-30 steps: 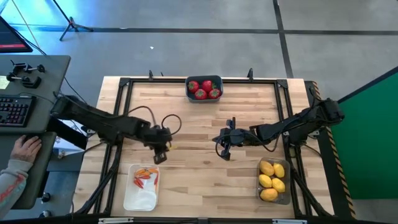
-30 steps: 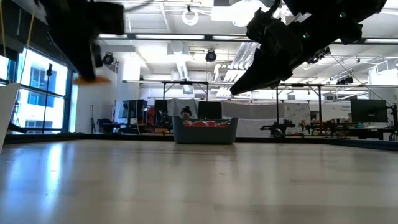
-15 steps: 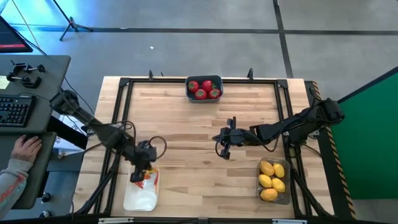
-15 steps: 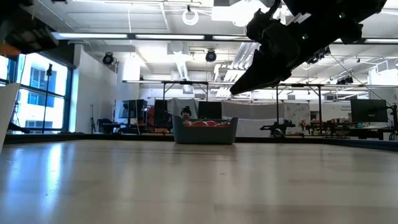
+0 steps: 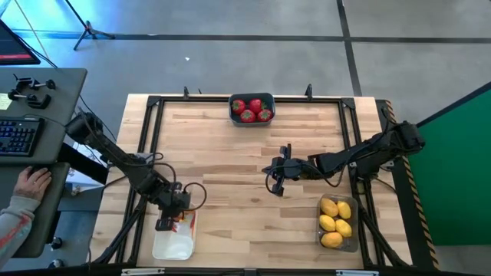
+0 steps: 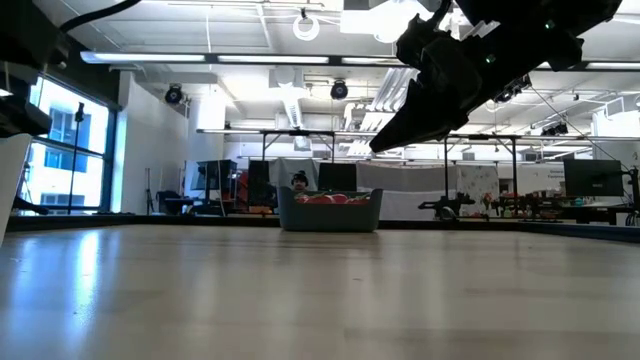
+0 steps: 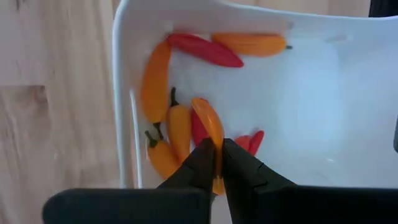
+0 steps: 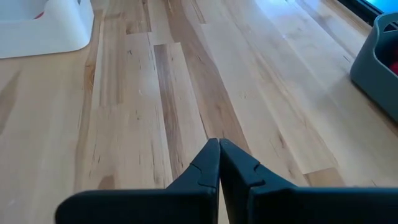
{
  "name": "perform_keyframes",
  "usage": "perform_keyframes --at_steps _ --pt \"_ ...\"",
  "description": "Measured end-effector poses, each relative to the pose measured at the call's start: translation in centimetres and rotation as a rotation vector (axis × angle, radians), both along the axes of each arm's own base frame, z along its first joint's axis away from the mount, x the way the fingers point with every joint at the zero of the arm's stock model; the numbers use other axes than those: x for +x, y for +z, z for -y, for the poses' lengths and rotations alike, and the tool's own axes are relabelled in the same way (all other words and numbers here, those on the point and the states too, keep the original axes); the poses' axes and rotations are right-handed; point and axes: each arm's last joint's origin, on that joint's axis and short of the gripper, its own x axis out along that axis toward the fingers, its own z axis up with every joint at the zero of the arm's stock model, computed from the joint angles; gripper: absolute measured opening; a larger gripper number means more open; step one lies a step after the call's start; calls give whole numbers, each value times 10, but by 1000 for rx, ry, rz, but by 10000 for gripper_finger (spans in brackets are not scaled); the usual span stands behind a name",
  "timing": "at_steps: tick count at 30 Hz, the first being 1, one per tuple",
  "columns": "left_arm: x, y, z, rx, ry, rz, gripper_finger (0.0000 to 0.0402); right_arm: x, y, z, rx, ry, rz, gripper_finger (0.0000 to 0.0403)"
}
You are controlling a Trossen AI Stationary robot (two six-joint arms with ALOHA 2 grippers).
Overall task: Sort produce into baskets
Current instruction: Put the orange chili pepper into the white bin, then return to Home Position
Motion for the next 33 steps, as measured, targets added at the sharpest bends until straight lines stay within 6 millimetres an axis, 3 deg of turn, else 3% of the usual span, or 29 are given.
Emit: perform_keyframes --at_steps 12,17,25,33 --pt "2 1 1 -12 1 32 91 0 0 0 -5 5 -2 0" --pt "2 4 1 -19 -21 60 100 0 0 0 -6 6 -2 0" --pt "-4 28 -10 -88 14 168 57 0 0 0 -46 35 -11 0" --pt "-1 55 -36 -75 38 418 3 1 0 6 -87 40 -21 0"
